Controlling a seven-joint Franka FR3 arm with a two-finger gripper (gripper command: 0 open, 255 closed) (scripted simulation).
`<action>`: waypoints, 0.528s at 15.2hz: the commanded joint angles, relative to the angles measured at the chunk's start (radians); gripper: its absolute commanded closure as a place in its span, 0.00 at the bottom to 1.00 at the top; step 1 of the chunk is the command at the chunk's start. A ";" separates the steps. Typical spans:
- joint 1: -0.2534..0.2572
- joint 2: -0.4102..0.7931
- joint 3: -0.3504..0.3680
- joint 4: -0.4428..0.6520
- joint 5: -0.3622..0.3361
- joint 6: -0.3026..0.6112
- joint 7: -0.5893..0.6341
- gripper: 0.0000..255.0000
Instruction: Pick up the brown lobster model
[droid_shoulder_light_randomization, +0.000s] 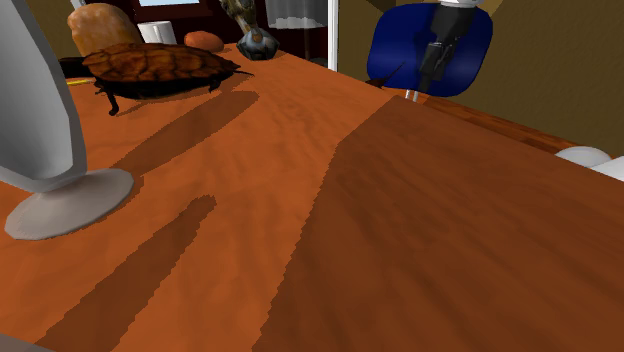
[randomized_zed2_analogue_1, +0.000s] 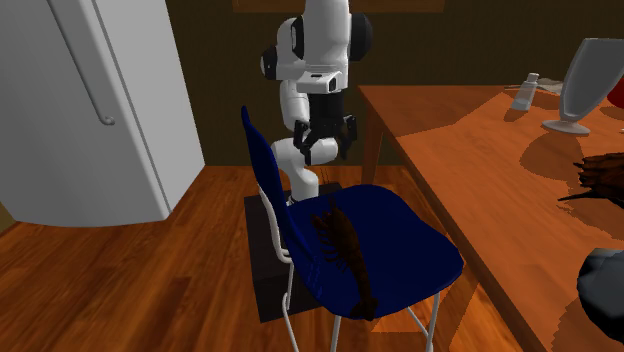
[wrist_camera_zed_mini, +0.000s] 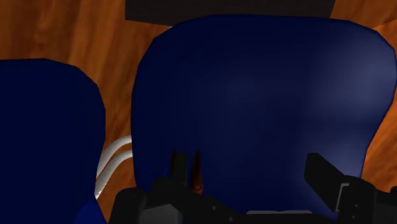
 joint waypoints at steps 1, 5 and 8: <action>0.000 0.000 0.000 0.000 0.000 0.000 0.000 0.00; 0.012 0.195 -0.027 0.131 -0.010 0.020 -0.052 0.00; 0.020 0.340 -0.044 0.242 -0.011 0.019 -0.091 0.00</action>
